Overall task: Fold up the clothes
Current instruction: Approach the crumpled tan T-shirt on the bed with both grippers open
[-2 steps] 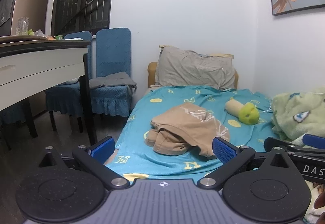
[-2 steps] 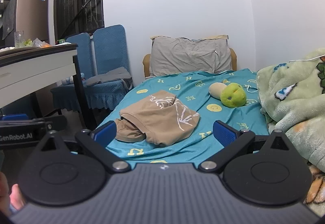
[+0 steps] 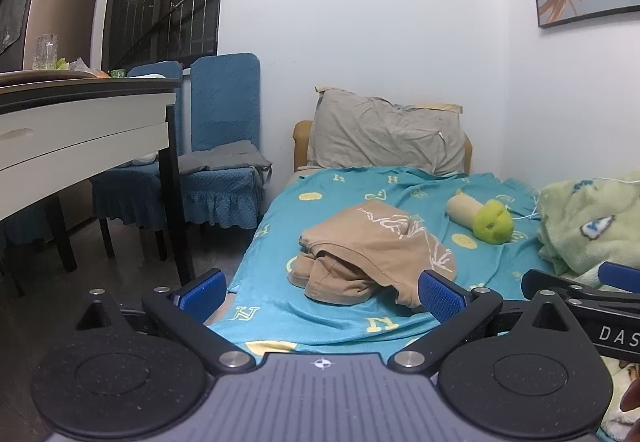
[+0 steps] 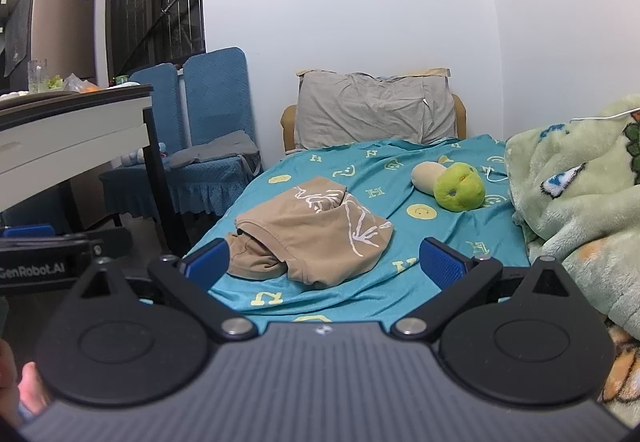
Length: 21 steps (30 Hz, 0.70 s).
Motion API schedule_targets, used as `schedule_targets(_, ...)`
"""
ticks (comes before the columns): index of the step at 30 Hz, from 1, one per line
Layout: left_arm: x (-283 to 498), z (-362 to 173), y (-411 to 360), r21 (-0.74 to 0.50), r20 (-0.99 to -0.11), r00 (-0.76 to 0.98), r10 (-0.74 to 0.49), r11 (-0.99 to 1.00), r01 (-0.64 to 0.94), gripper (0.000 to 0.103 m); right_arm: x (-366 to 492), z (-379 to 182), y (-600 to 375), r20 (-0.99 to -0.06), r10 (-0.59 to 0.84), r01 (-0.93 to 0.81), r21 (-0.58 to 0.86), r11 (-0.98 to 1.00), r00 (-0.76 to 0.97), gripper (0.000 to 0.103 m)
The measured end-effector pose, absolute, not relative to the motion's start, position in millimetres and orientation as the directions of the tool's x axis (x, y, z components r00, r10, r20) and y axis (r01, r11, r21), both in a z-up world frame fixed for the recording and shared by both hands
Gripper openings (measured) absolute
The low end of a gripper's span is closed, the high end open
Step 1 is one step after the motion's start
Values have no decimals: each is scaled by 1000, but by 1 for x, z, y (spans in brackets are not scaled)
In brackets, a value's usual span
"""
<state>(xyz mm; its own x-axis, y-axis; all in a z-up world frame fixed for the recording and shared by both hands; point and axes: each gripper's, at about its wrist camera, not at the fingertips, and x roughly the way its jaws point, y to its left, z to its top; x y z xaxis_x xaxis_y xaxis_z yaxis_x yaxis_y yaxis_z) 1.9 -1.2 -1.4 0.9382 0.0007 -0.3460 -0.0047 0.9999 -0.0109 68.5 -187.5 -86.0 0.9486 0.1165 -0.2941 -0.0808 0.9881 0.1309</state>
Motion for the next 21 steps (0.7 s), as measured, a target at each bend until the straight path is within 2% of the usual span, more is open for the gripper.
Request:
schedule_targets(7,7,-5,-4,5,-362,932,16,1000,-15,103,67,-86,-186,-296,106,-81,94,992,949,103)
schedule_targets(21,3,-3,-1,16,-356,934,23,1000,-18,103,70,-96,-188,-299,105,-74,113,991,949,103)
